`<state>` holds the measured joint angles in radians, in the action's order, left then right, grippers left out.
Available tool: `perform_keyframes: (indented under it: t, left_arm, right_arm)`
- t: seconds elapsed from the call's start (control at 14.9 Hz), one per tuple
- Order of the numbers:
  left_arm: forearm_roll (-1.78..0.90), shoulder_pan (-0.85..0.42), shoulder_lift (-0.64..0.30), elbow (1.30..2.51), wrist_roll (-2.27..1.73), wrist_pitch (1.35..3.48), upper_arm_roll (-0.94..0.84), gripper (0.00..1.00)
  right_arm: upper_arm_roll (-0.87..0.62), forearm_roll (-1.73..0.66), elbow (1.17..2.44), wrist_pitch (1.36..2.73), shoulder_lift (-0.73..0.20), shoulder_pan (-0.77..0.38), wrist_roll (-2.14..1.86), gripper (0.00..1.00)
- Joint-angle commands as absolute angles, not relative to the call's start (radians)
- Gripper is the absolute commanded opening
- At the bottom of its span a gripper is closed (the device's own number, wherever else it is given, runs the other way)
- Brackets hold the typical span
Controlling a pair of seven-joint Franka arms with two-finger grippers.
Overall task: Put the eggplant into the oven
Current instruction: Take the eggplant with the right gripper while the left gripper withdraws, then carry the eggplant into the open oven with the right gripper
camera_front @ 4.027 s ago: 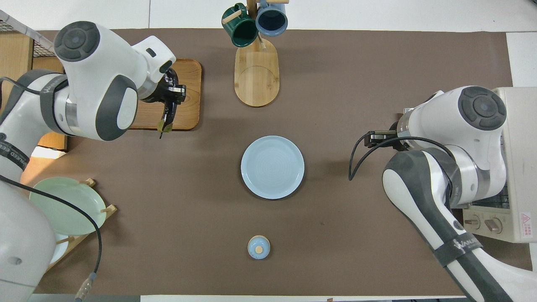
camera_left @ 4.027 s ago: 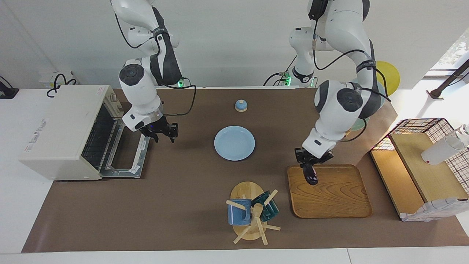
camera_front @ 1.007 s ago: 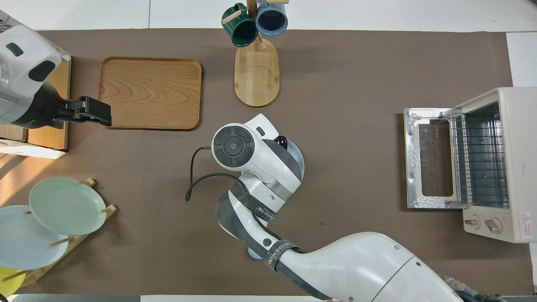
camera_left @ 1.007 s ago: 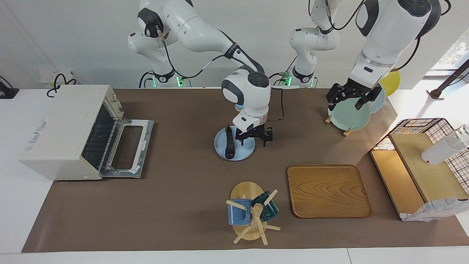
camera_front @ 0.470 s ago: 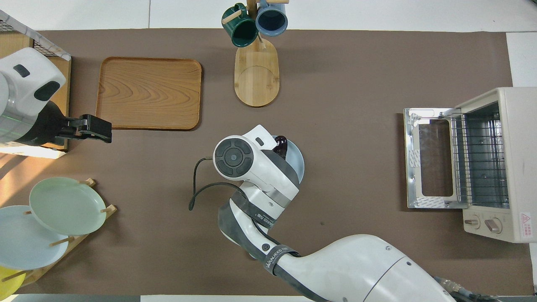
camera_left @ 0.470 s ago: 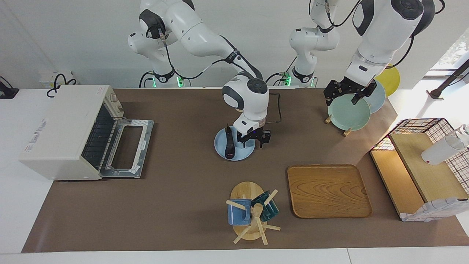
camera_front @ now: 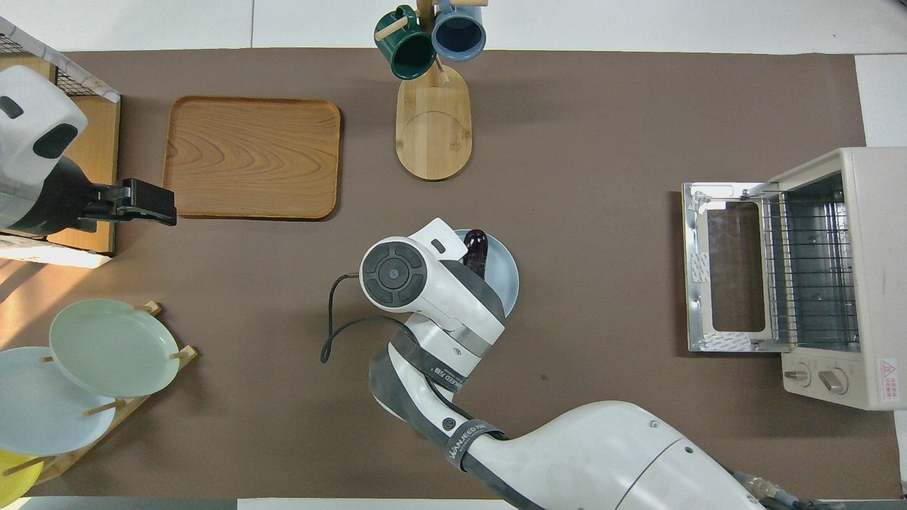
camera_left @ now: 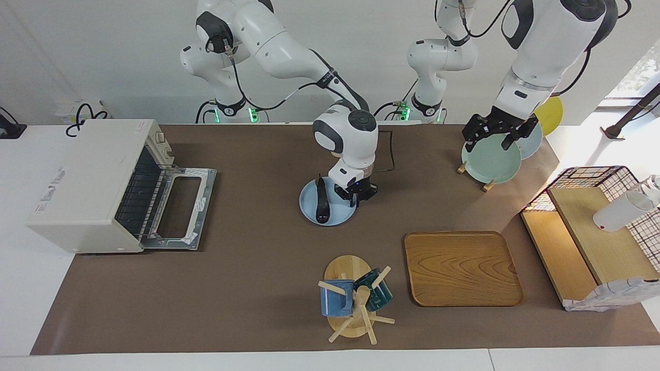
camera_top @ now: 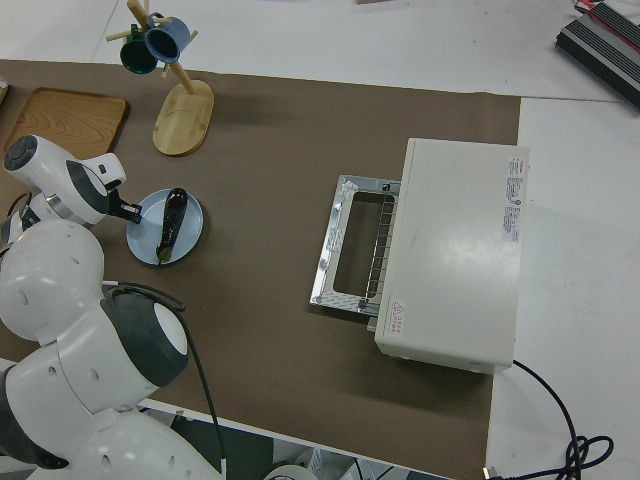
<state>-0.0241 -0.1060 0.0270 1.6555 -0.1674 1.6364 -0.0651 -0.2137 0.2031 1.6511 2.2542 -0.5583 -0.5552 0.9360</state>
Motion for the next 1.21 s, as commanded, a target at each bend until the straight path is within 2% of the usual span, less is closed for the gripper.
perform_keyframes:
  t: [0.0,0.13,0.27,0.47,0.74,0.94,1.14]
  left_arm:
    - [-0.026,-0.074,0.041,1.674,-0.153,1.623,-0.081,1.0]
    - [-0.018,-0.052,0.037,1.667,-0.12,1.629,-0.098,1.0]
    - [-0.017,-0.051,0.029,1.654,-0.109,1.635,-0.098,1.0]
    - [-0.018,-0.046,0.009,1.591,-0.109,1.559,-0.098,1.0]
    - [-0.02,-0.046,0.014,1.6,-0.109,1.506,-0.098,1.0]
    - [-0.02,-0.044,0.017,1.605,-0.107,1.493,-0.098,1.0]
    - [-0.02,-0.044,0.017,1.605,-0.104,1.491,-0.098,1.0]
  right_arm:
    - [-0.216,0.224,1.594,2.157,-0.541,-0.543,0.931,0.0]
    - [-0.215,0.242,1.478,1.983,-0.551,-0.538,0.838,0.0]
    - [-0.206,0.264,1.476,1.87,-0.508,-0.482,0.735,0.0]
    - [-0.206,0.262,1.59,1.806,-0.364,-0.358,0.531,0.0]
    - [-0.204,0.265,1.849,1.784,-0.158,-0.217,0.388,0.0]
    - [-0.204,0.275,1.962,1.761,-0.071,-0.097,0.284,0.0]
    - [-0.206,0.351,2.016,1.763,-0.046,0.006,0.186,0.0]
